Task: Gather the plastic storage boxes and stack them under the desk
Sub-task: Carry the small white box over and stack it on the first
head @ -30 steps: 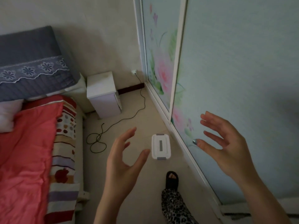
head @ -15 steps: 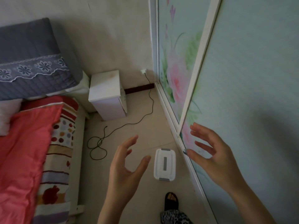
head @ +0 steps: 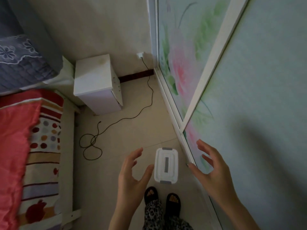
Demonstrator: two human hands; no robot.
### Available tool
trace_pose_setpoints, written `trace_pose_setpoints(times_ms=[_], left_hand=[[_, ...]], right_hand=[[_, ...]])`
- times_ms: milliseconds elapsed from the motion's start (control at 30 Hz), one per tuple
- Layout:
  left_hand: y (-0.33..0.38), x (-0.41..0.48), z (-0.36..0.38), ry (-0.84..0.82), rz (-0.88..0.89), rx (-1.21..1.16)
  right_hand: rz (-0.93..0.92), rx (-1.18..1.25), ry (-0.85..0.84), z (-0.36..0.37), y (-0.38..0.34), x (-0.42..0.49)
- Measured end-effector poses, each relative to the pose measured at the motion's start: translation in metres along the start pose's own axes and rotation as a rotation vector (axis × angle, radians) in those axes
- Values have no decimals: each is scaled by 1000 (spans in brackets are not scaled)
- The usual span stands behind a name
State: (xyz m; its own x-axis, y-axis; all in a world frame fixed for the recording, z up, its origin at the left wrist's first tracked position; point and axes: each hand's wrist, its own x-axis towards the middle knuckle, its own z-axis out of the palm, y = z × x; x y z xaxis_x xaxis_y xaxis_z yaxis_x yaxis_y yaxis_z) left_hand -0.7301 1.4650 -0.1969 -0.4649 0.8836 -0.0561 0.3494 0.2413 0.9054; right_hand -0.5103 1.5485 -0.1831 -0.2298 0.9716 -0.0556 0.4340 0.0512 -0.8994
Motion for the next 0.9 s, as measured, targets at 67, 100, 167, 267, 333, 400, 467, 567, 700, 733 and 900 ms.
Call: trace_pose_setpoints(times_ms=[67, 100, 167, 267, 333, 400, 467, 567, 700, 733, 900], left_hand=[[-25, 13, 12, -18, -55, -2], [-39, 19, 18, -30, -82, -3], [-67, 31, 32, -51, -132, -7], [-115, 48, 53, -82, -207, -9], [-153, 59, 70, -98, -261, 0], [-185, 68, 85, -116, -316, 7], [-222, 75, 102, -145, -354, 25], [-277, 89, 127, -193, -422, 52], [-330, 104, 146, -254, -500, 75], [-345, 109, 152, -267, -511, 80], [-426, 125, 188, -359, -550, 143]], right_hand=[[52, -6, -7, 14, 24, 10], [90, -2, -9, 22, 37, 16], [170, 15, -21, 37, 65, 27], [281, 25, -31, 62, 110, 43], [343, 22, -38, 80, 143, 54], [379, 14, -51, 95, 171, 64], [428, 5, -64, 112, 203, 72], [505, -20, -83, 139, 255, 85], [617, -35, -115, 166, 310, 95], [649, -38, -126, 174, 325, 98], [739, -80, -191, 211, 402, 110]])
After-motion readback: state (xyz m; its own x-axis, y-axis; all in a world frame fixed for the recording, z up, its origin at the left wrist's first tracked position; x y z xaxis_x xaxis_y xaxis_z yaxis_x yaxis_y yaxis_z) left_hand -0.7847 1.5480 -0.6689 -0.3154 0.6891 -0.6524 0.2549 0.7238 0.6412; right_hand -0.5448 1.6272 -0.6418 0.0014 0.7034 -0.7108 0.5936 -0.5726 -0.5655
